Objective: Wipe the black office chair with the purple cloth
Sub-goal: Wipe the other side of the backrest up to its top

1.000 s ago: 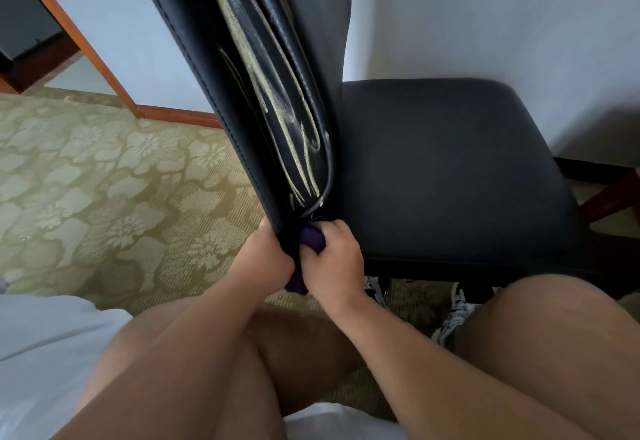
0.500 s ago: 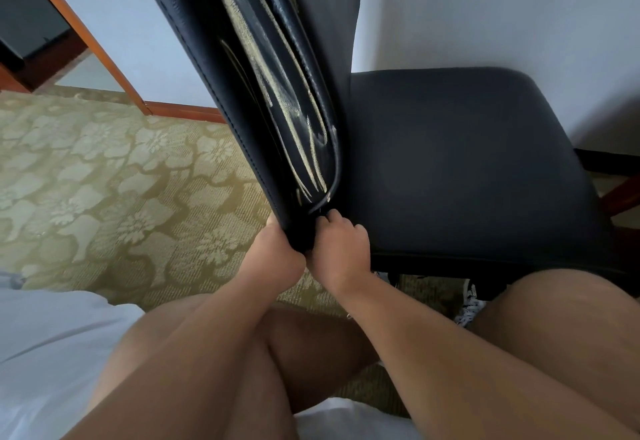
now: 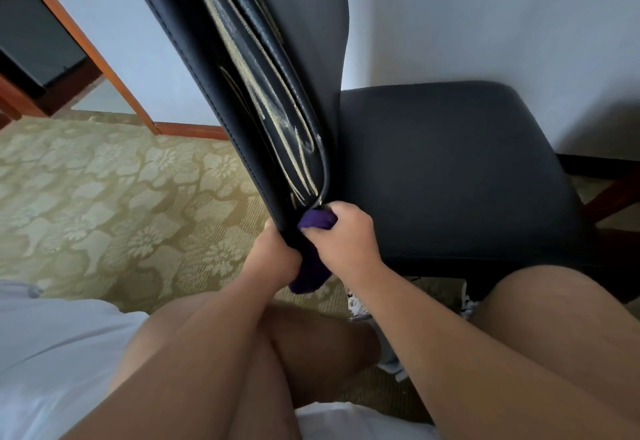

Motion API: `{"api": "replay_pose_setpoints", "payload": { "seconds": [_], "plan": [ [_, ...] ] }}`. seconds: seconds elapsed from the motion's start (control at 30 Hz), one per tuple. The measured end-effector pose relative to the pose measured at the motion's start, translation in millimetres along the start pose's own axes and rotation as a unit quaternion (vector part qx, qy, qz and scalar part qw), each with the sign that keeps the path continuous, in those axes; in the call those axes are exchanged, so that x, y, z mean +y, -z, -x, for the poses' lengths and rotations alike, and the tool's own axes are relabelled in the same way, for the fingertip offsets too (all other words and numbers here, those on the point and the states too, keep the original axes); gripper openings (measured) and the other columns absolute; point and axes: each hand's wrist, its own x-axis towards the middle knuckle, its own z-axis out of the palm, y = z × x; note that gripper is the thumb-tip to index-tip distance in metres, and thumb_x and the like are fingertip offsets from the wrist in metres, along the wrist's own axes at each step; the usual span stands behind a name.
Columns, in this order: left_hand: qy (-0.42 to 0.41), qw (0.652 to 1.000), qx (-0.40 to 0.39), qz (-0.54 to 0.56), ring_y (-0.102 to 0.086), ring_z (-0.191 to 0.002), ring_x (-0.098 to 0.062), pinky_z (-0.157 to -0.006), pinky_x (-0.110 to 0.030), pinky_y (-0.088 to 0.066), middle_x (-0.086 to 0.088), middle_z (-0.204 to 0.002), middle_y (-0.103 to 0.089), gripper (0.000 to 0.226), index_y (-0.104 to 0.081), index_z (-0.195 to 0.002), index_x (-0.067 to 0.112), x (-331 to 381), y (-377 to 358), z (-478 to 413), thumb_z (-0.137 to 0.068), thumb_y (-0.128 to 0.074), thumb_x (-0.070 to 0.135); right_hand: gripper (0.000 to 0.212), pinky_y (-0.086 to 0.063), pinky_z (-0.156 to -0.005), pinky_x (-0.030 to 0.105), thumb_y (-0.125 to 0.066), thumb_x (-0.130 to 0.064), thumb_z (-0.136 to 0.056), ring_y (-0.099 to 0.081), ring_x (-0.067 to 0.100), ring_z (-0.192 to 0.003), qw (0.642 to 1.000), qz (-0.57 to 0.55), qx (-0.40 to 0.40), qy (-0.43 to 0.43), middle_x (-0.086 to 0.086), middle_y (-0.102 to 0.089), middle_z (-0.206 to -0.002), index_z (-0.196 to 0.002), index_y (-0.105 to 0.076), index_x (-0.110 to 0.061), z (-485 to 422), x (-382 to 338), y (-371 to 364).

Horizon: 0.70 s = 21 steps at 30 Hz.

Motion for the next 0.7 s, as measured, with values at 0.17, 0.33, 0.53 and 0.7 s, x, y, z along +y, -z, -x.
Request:
{"api": "replay_pose_setpoints", "payload": {
  "seconds": [0.17, 0.33, 0.53, 0.7],
  "plan": [
    [0.001, 1.0, 0.007, 0.021, -0.061, -0.085, -0.025, -0.064, -0.029, -0.045, -0.007, -0.105, -0.064, 0.039, -0.051, -0.126, 0.013, 14, 7, 19, -0.089, -0.061, 0.009, 0.053, -0.038, -0.055, 0.011, -0.089, -0.023, -0.069, -0.052, -0.002, -0.076, 0.993, -0.105, 0.024, -0.057, -0.013, -0.052, -0.091, -0.103, -0.048, -0.021, 13, -21, 37],
    [-0.012, 0.992, 0.057, 0.111, -0.059, -0.077, -0.006, -0.042, -0.009, -0.038, 0.007, -0.093, -0.06, 0.028, -0.049, -0.112, 0.02, 27, 22, 33, -0.091, -0.058, 0.004, 0.049, -0.041, -0.066, 0.019, -0.086, -0.019, -0.071, -0.057, 0.006, -0.088, 0.979, -0.186, 0.07, -0.044, -0.006, -0.056, -0.102, -0.097, -0.045, -0.027, 24, -29, 46],
    [-0.015, 0.988, 0.063, 0.137, -0.059, -0.09, -0.017, -0.065, -0.024, -0.043, 0.009, -0.096, -0.058, 0.039, -0.044, -0.119, 0.021, 37, 20, 44, -0.087, -0.058, 0.004, 0.023, -0.039, -0.073, 0.005, -0.082, -0.016, -0.078, -0.056, 0.004, -0.089, 0.976, -0.162, 0.146, 0.022, -0.008, -0.058, -0.099, -0.094, -0.069, -0.025, 24, -17, 37],
    [-0.018, 0.992, 0.06, 0.108, -0.056, -0.083, -0.014, -0.068, -0.024, -0.045, 0.007, -0.094, -0.057, 0.04, -0.038, -0.118, 0.022, 35, 14, 52, -0.087, -0.058, 0.006, 0.016, -0.043, -0.069, 0.01, -0.074, -0.009, -0.083, -0.06, 0.0, -0.078, 0.973, -0.171, 0.149, -0.036, -0.003, -0.067, -0.092, -0.091, -0.078, -0.022, 25, 2, 15]
  ]
}}
